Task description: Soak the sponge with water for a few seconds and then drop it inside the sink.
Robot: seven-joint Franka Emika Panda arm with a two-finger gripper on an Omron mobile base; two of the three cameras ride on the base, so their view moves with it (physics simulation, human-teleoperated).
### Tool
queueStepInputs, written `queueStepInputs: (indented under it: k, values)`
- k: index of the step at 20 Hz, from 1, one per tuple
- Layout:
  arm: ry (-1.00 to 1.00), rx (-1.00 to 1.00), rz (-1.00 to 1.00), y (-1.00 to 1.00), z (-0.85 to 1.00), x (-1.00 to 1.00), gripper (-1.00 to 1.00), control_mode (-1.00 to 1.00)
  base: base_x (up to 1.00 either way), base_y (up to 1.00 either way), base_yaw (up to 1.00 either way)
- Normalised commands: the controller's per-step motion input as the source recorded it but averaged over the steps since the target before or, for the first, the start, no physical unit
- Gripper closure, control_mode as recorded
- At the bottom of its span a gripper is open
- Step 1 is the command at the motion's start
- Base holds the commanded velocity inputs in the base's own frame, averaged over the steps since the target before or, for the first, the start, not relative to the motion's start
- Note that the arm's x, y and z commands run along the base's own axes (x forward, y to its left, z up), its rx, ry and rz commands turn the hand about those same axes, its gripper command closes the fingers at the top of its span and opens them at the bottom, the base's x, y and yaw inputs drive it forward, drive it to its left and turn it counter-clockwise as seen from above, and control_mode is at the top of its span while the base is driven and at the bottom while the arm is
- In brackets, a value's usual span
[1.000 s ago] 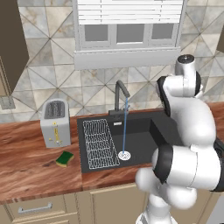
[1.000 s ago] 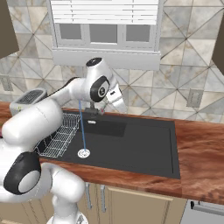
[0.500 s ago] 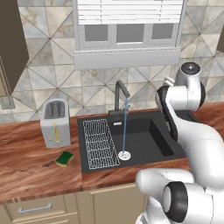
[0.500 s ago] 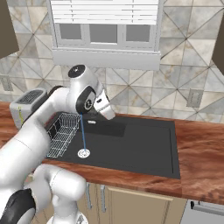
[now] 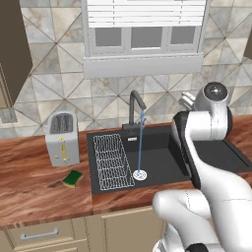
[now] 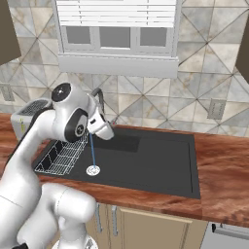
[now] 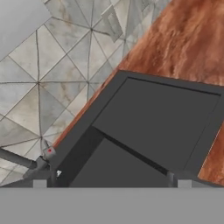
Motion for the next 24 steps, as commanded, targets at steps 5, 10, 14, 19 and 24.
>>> queueStepInputs:
  k: [5, 10, 14, 19, 24]
  values:
    - [0.05, 0.0, 0.0, 0.23, 0.82, -0.14, -1.0, -1.0, 0.0, 0.0, 0.0]
    - [0.0, 0.03, 0.0, 0.33, 0.66, -0.53, -1.0, -1.0, 0.0, 0.0, 0.0]
    - [0.0, 0.04, 0.0, 0.45, 0.19, -0.74, -1.0, -1.0, 0.0, 0.0, 0.0]
    - [-0.07, 0.03, 0.0, 0.38, 0.0, -0.79, -1.0, -1.0, 0.0, 0.0, 0.0]
    - [-0.05, 0.05, 0.04, 0.33, 0.0, -0.44, -1.0, -1.0, 0.0, 0.0, 0.0]
